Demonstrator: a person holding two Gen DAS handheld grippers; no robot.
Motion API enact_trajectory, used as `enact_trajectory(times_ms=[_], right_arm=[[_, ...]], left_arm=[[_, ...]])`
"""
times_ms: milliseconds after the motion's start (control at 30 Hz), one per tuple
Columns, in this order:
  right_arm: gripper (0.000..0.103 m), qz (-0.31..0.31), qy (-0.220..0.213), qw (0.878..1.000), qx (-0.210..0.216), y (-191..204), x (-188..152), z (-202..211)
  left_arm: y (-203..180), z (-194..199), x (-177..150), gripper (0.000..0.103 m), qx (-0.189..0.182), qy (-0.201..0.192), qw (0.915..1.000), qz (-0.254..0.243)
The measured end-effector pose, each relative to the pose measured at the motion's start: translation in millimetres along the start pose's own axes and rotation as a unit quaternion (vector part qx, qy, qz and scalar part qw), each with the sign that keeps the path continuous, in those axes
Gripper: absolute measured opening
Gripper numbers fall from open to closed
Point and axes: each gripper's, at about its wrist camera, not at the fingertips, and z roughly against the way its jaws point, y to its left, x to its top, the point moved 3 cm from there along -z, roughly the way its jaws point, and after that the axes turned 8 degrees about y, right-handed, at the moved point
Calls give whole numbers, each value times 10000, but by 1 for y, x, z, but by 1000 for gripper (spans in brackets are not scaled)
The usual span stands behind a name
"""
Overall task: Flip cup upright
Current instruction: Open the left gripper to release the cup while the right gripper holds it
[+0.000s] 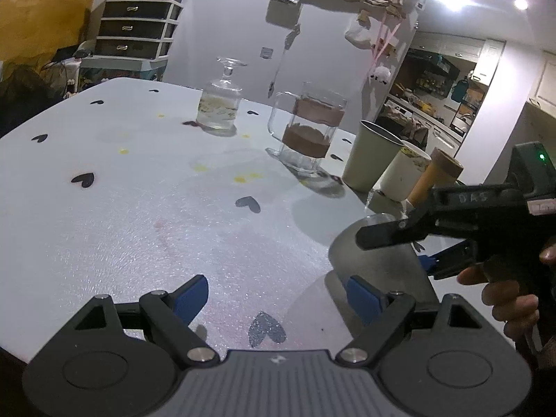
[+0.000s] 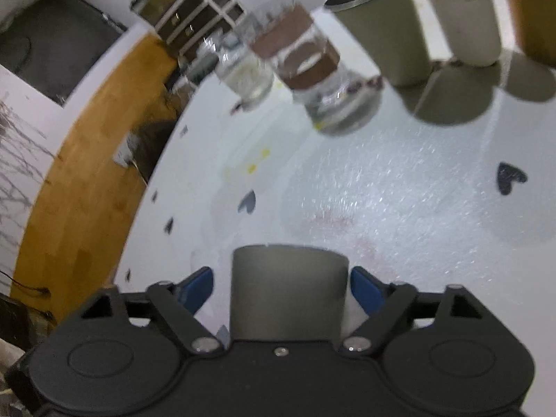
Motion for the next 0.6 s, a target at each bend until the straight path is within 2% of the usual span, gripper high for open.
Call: enact_trajectory(times_ms=[100, 167, 300, 367, 500, 600], right_arm=[[75, 167, -24, 9998, -118, 1, -7, 5], [75, 326, -232, 9989, -240, 1, -12, 17], [75, 656, -903, 9928, -429, -6, -15, 57], [75, 778, -1358, 9851, -712, -14, -15, 81], [74, 917, -2292, 9554, -1622, -37, -11, 121], [74, 909, -2881, 9250, -2304, -59, -5, 141]], left_arm=[[0, 1, 0, 87, 6, -12, 10000, -11], [0, 0, 0, 87, 3, -12, 10000, 0], [-2, 1, 1, 87, 8, -40, 10000, -21], [-4, 2, 1, 87, 4, -55, 10000, -51], [-10, 0, 0, 87, -39, -44, 9999, -129], [-15, -1, 0, 87, -39, -21, 9998, -193]])
